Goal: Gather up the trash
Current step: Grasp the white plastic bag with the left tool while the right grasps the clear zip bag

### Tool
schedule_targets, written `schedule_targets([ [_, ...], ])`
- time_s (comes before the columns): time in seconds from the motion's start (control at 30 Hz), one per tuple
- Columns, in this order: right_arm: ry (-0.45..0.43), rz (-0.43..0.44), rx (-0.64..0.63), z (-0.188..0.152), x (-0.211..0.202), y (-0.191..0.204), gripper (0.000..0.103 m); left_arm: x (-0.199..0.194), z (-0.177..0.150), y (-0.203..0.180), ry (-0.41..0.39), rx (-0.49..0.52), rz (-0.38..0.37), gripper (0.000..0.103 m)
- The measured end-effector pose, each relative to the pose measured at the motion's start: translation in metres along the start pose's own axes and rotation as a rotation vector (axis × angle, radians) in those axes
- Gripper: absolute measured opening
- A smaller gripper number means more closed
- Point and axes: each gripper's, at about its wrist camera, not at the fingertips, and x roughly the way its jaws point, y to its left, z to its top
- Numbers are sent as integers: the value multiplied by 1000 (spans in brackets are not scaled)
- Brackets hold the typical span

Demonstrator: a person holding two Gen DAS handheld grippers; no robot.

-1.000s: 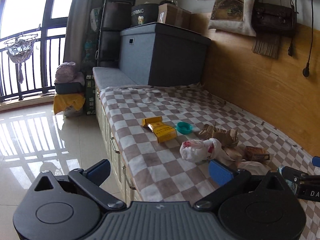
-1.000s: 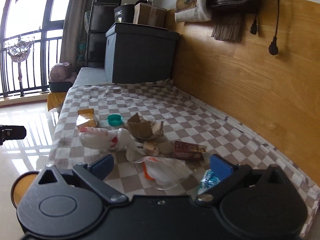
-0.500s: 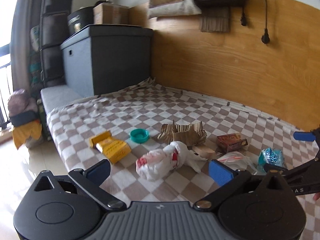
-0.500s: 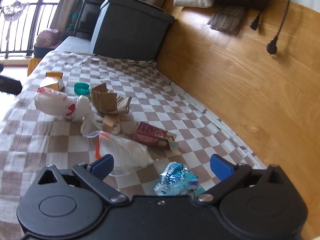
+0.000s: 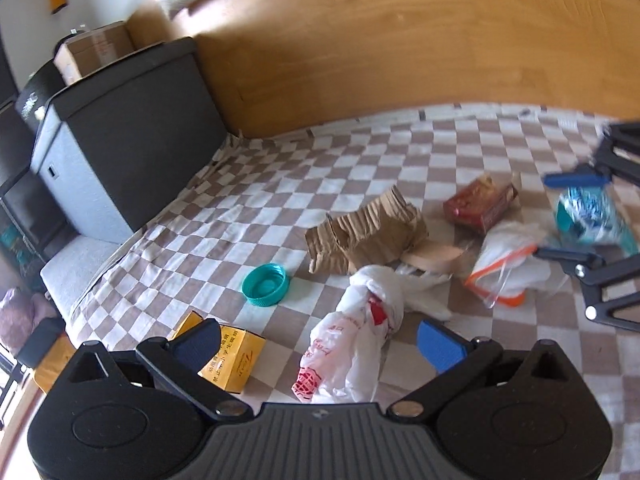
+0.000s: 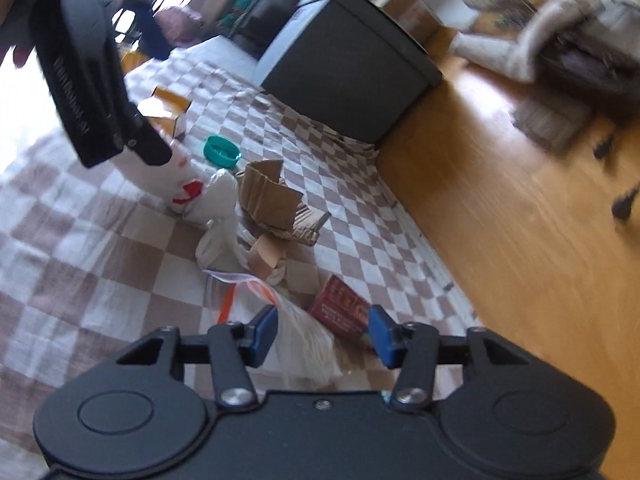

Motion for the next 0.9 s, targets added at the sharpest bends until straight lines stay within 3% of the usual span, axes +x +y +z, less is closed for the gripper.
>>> schedule_targets([
  [0.13,-11,-17,-241,2,11,23,42,7,0,-1,37,48,-26,98],
  [0.23,-12,-20,-384,1,20,37,30,13,1,-2,77,83,-50,86],
  [0.3,-11,-22,-438,0,25,42,21,19,1,-4,111,124,-64,74],
  [0.47,-19,6,-507,-4,28,49,11,29,6,-6,152,185,-81,71],
  [0.6,-22,54,-455,-1,23,40,8,34,14,-6,167,211,-81,71],
  [0.77,-35,165,-262,1,8,9,7,42,20,-13,223,274,-105,70],
  [0.87,-46,198,-152,1,-3,-10,7,53,22,-18,274,293,-94,49],
  [0.9,-54,206,-121,1,-8,-15,7,57,23,-20,287,294,-89,48],
])
